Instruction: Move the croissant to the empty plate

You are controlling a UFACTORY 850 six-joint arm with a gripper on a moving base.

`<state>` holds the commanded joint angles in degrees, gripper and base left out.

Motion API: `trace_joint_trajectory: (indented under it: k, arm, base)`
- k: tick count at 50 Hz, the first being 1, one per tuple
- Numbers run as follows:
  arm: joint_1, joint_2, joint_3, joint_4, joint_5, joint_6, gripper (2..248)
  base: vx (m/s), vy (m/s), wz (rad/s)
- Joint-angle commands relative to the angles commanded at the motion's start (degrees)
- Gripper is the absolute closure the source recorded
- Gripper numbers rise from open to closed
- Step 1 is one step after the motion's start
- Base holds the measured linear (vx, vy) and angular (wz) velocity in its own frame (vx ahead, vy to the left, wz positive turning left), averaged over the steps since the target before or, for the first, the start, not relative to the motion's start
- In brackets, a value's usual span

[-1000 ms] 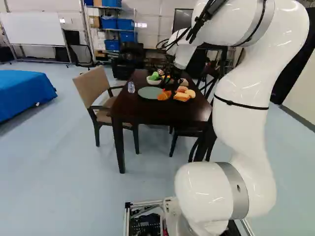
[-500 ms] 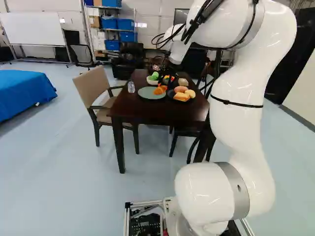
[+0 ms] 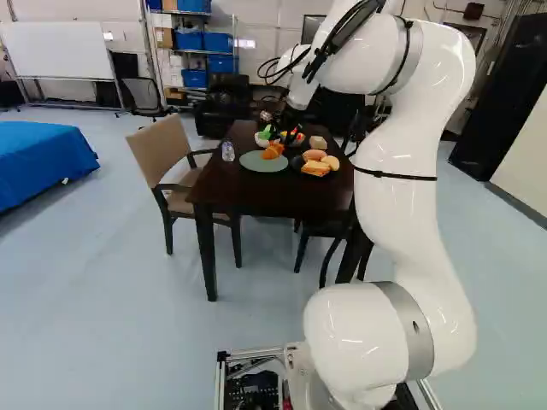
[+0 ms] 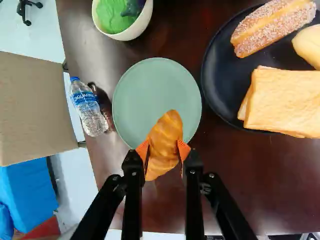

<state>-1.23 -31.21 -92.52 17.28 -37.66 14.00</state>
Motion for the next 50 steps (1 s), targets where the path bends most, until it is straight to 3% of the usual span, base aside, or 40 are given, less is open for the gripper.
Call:
trace_joint_trajectory:
  k: [21,37,50]
  arm:
    - [0.05,-4.60,-3.81,0.00,0.00,0.00,153]
    - [0.26,-10.17,-9.25,0.00,0.00,0.00,153]
    - [0.26,-10.17,-9.25,0.00,0.00,0.00,153]
  base:
    - [0.000,0.000,0.000]
    - [0.000,0.000,0.000]
    - [0.000,0.000,0.000]
